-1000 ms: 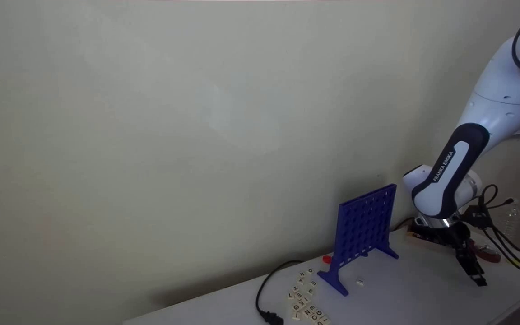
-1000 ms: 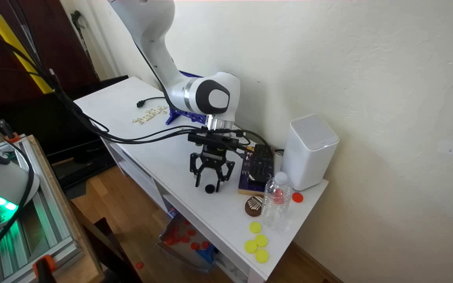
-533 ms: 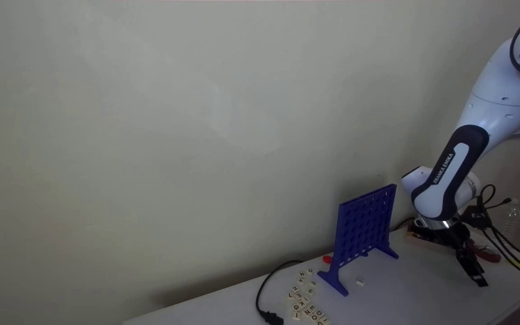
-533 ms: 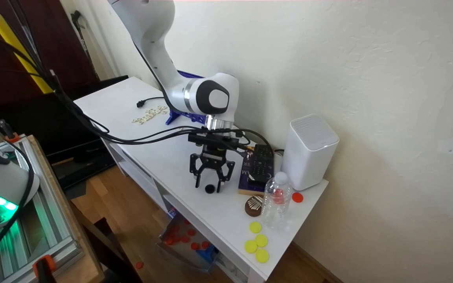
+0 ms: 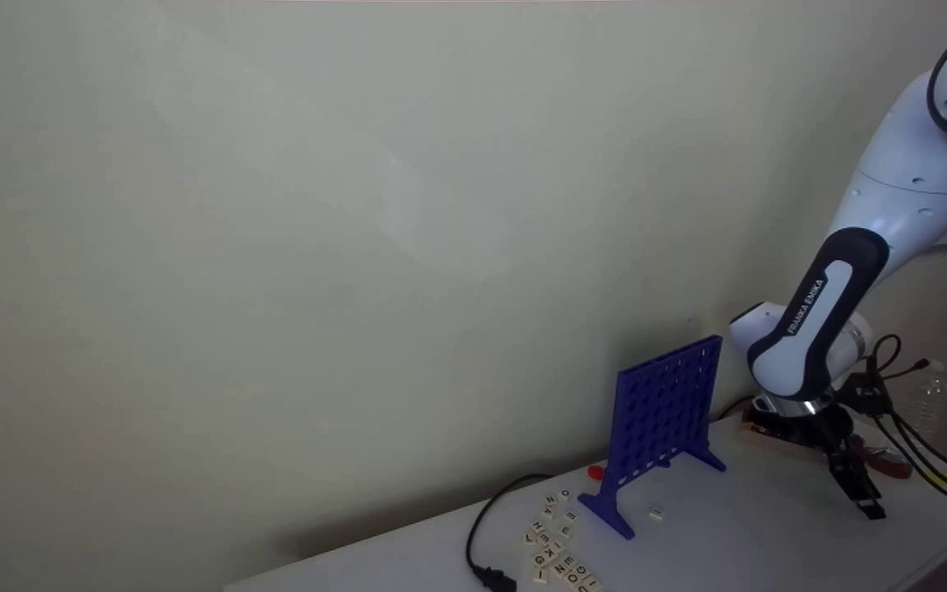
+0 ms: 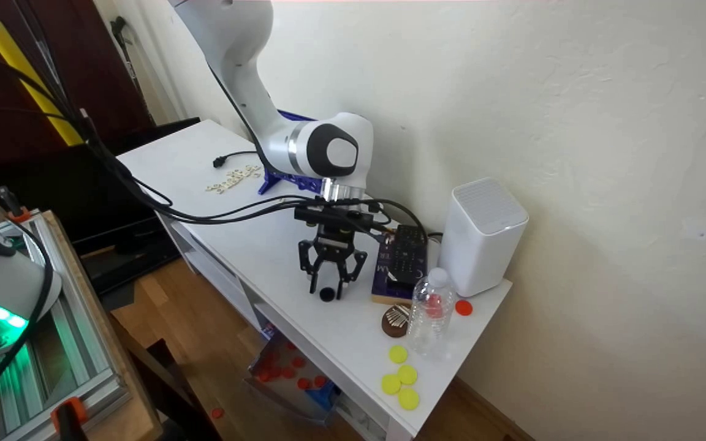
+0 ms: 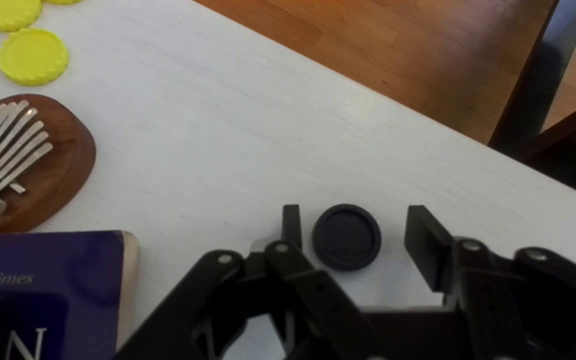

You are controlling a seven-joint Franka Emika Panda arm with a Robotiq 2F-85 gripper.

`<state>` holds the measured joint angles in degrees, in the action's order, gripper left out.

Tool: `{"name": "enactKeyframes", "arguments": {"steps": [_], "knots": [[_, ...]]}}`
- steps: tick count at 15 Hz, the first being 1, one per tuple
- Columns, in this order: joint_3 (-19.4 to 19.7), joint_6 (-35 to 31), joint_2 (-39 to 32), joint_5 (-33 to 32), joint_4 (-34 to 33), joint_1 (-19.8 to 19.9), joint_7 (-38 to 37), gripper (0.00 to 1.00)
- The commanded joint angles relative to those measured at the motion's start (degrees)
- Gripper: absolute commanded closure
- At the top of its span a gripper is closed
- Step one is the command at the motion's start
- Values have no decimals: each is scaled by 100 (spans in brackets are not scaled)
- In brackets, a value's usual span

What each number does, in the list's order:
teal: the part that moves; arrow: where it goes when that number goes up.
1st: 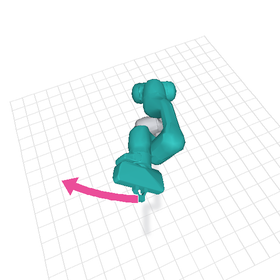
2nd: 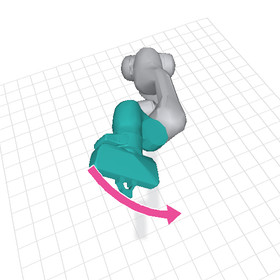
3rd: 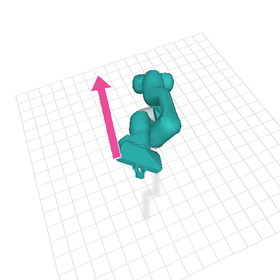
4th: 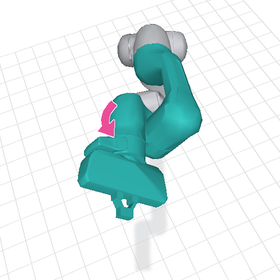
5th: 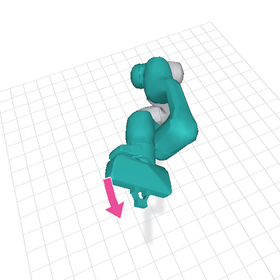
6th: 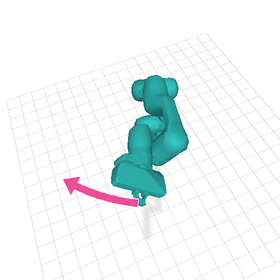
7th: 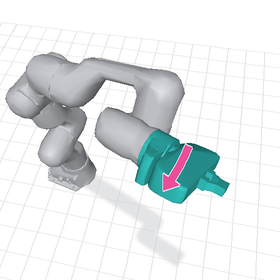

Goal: Put the black chip in the blue gameboard.

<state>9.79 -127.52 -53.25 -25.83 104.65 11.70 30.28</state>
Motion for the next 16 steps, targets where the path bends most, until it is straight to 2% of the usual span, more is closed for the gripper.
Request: {"name": "enactKeyframes", "arguments": {"steps": [1, 3, 4, 5, 9, 16], "knots": [[-2, -26, -66, -106, -102, 21, -136, 50], [-1, -36, -69, -109, -98, 21, -154, 47], [0, -33, -74, -113, -99, 18, -159, 56], [1, -34, -77, -115, -100, 16, -163, 72], [4, -50, -75, -117, -95, 21, -173, 90], [-23, -217, 145, -113, 139, 52, -154, 90]]}}
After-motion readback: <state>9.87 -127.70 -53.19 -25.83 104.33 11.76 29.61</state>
